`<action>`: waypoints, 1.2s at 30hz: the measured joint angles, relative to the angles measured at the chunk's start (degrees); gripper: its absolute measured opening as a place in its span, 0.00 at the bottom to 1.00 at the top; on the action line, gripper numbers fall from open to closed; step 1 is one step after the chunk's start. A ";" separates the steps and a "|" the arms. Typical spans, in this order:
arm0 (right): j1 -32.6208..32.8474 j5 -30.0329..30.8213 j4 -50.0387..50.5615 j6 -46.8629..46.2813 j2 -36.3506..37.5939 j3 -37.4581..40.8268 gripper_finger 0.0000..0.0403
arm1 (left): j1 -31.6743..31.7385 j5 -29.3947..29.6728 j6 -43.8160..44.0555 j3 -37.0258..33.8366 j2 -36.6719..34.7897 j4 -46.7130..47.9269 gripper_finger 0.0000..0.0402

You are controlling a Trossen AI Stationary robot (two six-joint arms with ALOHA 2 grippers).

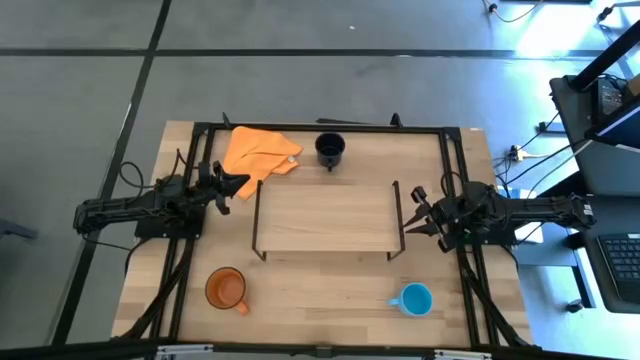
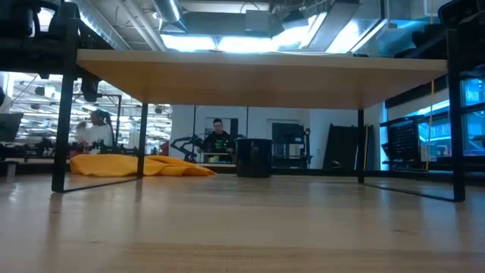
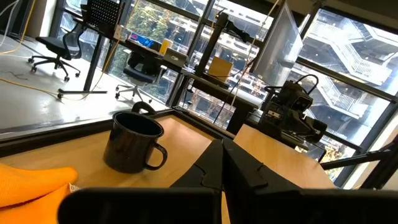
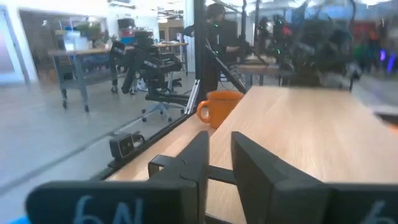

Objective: Stack small to large cups/mugs on shelf
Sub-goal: Put the blue cup on the shelf

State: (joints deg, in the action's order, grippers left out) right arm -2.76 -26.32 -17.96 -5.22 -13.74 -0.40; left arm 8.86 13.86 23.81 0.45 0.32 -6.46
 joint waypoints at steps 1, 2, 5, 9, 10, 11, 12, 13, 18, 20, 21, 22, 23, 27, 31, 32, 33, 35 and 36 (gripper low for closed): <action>0.03 1.39 -0.47 -5.26 -0.04 0.01 0.17 | 0.00 -0.01 0.02 0.02 0.00 0.00 0.00; 0.02 3.17 -1.00 -12.42 -0.04 0.02 0.17 | 0.00 0.01 0.02 0.02 0.00 0.00 0.00; -0.02 7.07 -5.25 -31.18 0.00 0.02 0.17 | 0.00 0.01 0.00 0.01 0.00 0.00 0.00; 0.13 2.88 -17.19 -42.92 0.48 0.00 0.17 | 0.00 0.00 0.01 0.01 0.00 0.00 0.00; 0.21 1.37 -22.91 -42.50 0.74 -0.29 0.17 | 0.00 0.01 0.01 0.01 0.02 0.00 0.00; 0.27 0.29 -26.83 -42.48 0.86 -1.49 0.17 | 0.00 -0.01 0.02 0.00 0.04 0.00 0.00; 0.31 -0.78 -29.79 -42.40 0.84 -3.69 0.17 | 0.00 -0.01 0.00 0.02 0.04 0.00 0.00; 0.30 -1.88 -30.71 -41.53 0.83 -6.34 0.17 | 0.00 -0.01 0.02 0.00 0.04 0.06 0.00; 0.31 -9.57 -9.68 -26.35 -0.73 -26.19 0.17 | 0.00 0.01 0.01 0.02 0.04 0.07 0.00; 0.31 -9.75 6.86 -17.44 -3.59 -36.01 0.17 | 0.00 0.01 0.02 0.01 0.04 0.04 0.00; 0.31 -8.78 14.98 -14.10 -5.64 -40.76 0.17 | 0.00 -0.01 0.02 0.02 0.04 0.04 0.00; 0.31 -7.40 21.61 -11.95 -8.07 -45.37 0.17 | 0.00 0.01 0.01 0.01 0.04 0.04 0.00; 0.31 -6.52 26.84 -10.71 -10.58 -49.59 0.17 | 0.00 -0.01 0.00 0.02 0.04 0.04 0.00; 0.31 -6.07 38.82 -14.46 -18.85 -62.77 0.17 | 0.00 0.00 0.01 0.02 0.04 0.04 0.00; 0.31 -6.12 39.63 -18.44 -24.17 -71.26 0.17 | 0.00 -0.01 0.00 0.02 0.04 0.02 0.00; 0.31 -6.23 38.29 -19.19 -25.20 -72.64 0.17 | 0.00 -0.01 0.00 0.00 0.04 0.04 0.00; 0.31 -7.13 36.67 -19.58 -26.15 -73.80 0.17 | 0.00 0.00 0.01 0.02 0.04 0.04 0.00; 0.31 -11.49 33.28 -18.29 -27.97 -75.38 0.17 | 0.00 -0.01 0.00 0.02 0.04 0.04 0.00; 0.37 -11.77 31.50 -18.35 -28.82 -76.27 0.17 | 0.00 0.01 0.01 0.02 0.04 0.04 0.00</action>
State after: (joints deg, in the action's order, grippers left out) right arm -2.40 -38.09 13.54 -23.56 -42.55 -76.67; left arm 8.86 13.86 23.82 0.47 0.36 -6.42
